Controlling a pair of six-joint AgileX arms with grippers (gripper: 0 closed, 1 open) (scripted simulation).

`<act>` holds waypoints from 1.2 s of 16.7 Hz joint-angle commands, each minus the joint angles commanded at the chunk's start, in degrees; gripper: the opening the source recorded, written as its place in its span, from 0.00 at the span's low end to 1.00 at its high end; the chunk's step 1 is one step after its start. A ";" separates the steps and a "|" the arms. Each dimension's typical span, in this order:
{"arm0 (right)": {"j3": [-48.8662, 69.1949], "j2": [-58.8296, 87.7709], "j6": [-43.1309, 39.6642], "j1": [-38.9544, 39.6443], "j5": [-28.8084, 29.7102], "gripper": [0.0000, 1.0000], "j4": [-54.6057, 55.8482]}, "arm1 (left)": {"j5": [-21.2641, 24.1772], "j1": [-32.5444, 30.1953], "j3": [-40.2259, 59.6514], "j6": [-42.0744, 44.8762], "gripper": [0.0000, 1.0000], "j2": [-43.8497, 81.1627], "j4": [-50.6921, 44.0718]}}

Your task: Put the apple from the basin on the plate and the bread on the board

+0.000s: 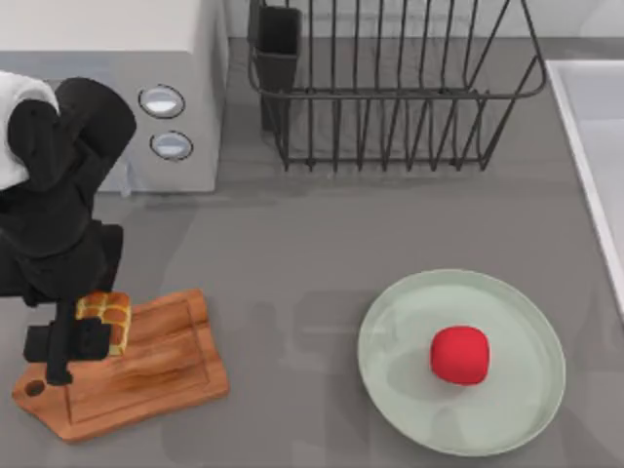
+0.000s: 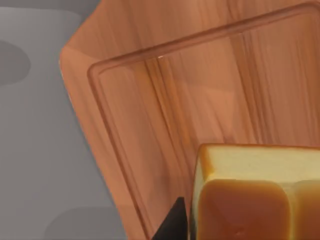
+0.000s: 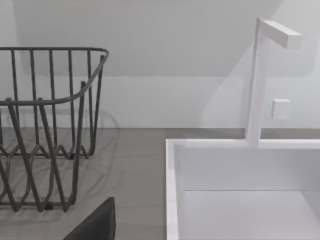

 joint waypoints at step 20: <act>0.00 0.00 0.00 0.00 0.00 1.00 0.00 | 0.05 -0.12 -6.73 0.06 0.00 4.09 10.73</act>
